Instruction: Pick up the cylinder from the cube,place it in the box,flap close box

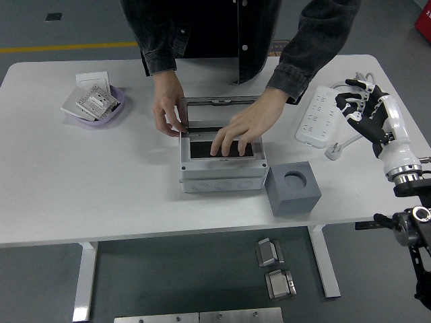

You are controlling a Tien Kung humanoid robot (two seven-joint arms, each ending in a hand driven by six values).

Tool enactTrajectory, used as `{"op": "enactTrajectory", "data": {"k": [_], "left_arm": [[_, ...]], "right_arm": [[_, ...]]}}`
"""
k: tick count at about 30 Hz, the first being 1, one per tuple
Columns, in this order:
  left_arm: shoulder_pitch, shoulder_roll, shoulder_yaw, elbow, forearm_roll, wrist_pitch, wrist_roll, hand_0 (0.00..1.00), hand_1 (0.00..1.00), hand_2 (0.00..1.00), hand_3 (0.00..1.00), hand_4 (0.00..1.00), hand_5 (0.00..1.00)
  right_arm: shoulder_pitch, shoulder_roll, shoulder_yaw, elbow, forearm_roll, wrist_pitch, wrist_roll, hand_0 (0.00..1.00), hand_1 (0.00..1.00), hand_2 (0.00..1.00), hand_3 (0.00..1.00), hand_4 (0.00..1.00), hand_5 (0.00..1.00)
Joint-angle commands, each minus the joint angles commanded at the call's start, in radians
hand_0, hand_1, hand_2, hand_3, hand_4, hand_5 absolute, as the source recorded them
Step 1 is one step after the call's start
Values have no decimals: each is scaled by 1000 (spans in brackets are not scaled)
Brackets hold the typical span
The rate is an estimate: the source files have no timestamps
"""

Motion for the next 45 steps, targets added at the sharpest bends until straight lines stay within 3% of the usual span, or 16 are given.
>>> {"op": "enactTrajectory", "data": {"k": [1,2,13,45], "left_arm": [[0,0,0,0,0,0,0,637,616,572,600,674,283],[0,0,-1,0,0,0,0,637,615,572,600,674,284],[-1,0,2,0,-2,0,-1,637,614,572,600,674,283],[2,1,7,0,-11,1,-6,637,614,572,600,672,285]], "right_arm": [[-1,1,0,0,0,0,1,694,711,780,674,806,308],[-2,2,1,0,1,1,1,755,774,849,679,810,307],[-20,33,3,4,8,3,9,771,782,858,715,828,328],[-31,40,0,6,9,15,22,773,755,777,711,871,369]]}}
